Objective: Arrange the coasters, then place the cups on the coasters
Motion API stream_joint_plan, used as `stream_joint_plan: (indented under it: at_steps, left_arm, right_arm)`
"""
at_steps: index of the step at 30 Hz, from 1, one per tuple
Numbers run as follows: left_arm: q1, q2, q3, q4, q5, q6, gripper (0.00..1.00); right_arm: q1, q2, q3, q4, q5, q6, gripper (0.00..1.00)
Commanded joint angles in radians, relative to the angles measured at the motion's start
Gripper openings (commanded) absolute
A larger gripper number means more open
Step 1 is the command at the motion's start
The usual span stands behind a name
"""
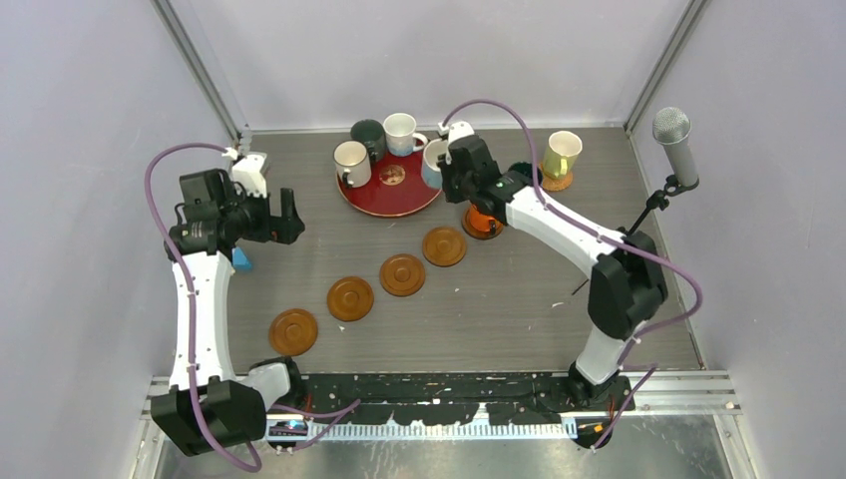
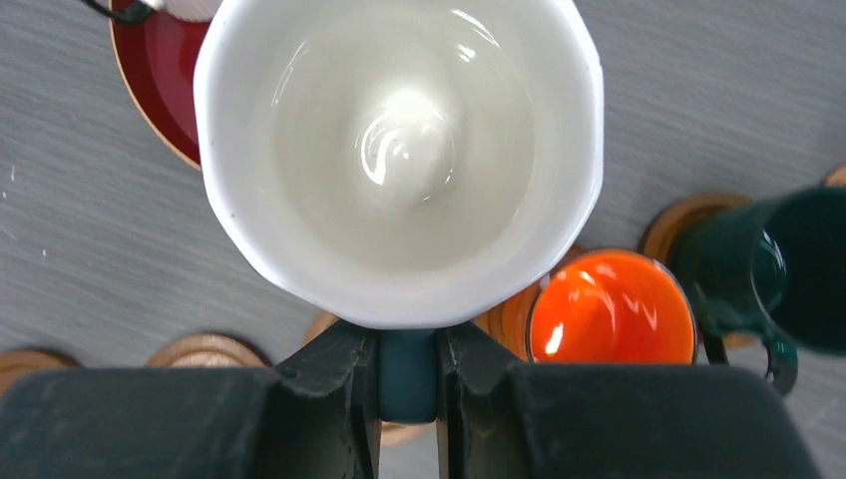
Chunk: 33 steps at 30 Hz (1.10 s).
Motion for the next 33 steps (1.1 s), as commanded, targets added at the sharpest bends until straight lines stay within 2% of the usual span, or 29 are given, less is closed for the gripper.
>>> stream_joint_plan:
  at_steps: [1,6,14,33]
  left_arm:
    - [-0.002,-0.030,-0.015,0.029,0.031,0.002,1.00]
    - [-0.002,-0.031,-0.024,0.028,0.040,0.001,1.00]
    - [-0.001,-0.040,-0.034,0.024,0.033,-0.001,1.00]
    - [-0.002,-0.043,-0.049,0.009,0.025,0.011,1.00]
  right_arm:
    - [0.052,-0.170,-0.119,0.107,0.082,0.073,0.00]
    - [0.120,-0.252,-0.246,0.101,0.132,0.107,0.00]
    - [0.179,-0.288,-0.381,0.128,0.217,0.151,0.00]
    - [0.190,-0.202,-0.376,0.067,0.231,0.285,0.00]
